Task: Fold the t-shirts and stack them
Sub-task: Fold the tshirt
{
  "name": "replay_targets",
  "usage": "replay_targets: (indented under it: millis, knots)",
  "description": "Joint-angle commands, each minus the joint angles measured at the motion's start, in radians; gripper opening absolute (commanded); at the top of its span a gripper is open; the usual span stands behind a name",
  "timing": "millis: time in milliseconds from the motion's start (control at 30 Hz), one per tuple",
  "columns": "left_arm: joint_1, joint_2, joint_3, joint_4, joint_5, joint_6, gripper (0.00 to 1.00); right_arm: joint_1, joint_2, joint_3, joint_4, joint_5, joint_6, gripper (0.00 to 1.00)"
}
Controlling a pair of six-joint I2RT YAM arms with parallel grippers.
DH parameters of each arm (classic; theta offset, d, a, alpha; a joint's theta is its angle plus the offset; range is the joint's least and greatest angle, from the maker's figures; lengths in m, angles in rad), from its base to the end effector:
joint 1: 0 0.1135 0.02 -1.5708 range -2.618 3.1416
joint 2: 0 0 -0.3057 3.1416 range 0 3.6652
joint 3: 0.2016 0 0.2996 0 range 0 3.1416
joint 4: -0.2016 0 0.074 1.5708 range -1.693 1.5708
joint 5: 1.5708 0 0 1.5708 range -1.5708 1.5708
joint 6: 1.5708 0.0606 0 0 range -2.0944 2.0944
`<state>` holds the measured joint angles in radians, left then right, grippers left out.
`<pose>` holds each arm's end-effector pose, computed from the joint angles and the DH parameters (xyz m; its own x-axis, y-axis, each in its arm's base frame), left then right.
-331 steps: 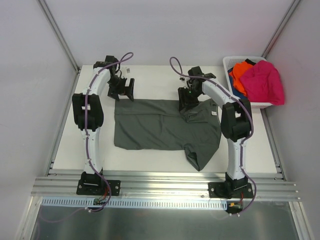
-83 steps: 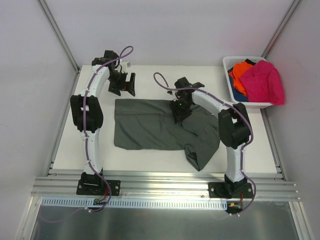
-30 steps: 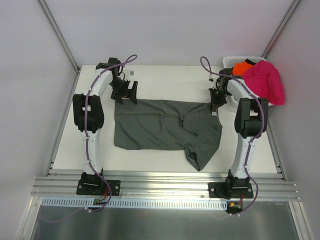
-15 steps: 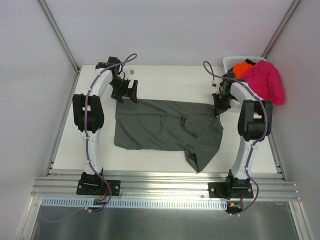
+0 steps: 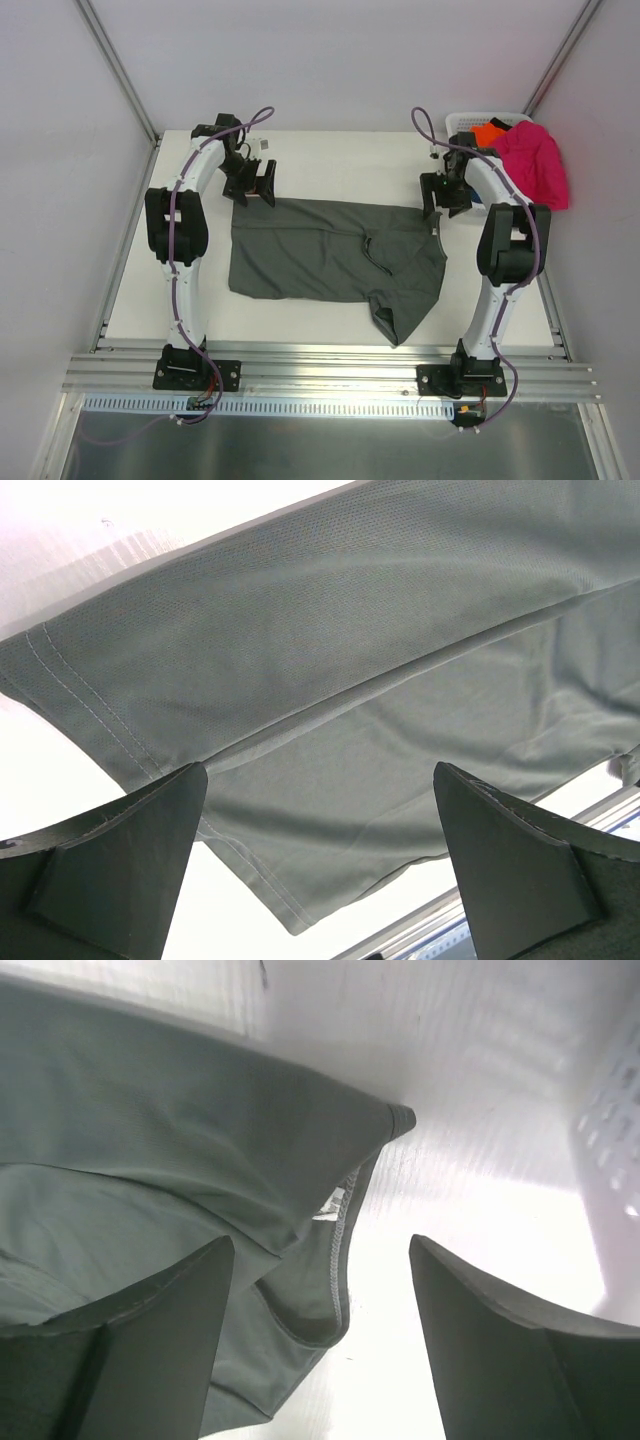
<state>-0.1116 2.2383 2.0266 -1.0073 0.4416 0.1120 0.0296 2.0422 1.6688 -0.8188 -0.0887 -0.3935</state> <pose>0.5469 -0.0873 0.2297 -0.8995 0.2025 -0.3873 0.3498 0.8648 -0.3602 0.5033 0.0203 0.2098 -0.8339 -0.4068 -0.3729 -0.4136 0.9081 -0.0657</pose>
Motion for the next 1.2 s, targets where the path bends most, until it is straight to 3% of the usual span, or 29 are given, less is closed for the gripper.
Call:
replay_targets:
  millis: [0, 67, 200, 300, 1033, 1167]
  knots:
    - [-0.003, 0.020, 0.033, -0.019, 0.023, -0.003, 0.98, 0.026, -0.083, 0.052, -0.008, -0.022, 0.048, 0.73]
    - [-0.003, 0.041, 0.055, -0.017, 0.019, 0.000, 0.97, 0.038, -0.080, 0.063, -0.006, -0.045, 0.064, 0.69]
    - [-0.008, 0.063, 0.090, -0.016, 0.042, -0.009, 0.86, 0.056, -0.059, 0.089, -0.002, -0.115, 0.110, 0.40]
    - [-0.026, 0.067, 0.090, -0.016, 0.051, -0.006, 0.79, 0.082, -0.034, 0.101, -0.002, -0.161, 0.128, 0.32]
    - [-0.003, 0.173, 0.096, -0.017, -0.030, -0.017, 0.90, 0.084, 0.121, 0.072, 0.004, -0.144, 0.143, 0.38]
    - [0.007, 0.195, 0.122, -0.016, -0.032, -0.017, 0.91, 0.085, 0.151, 0.107, 0.006, -0.135, 0.147, 0.46]
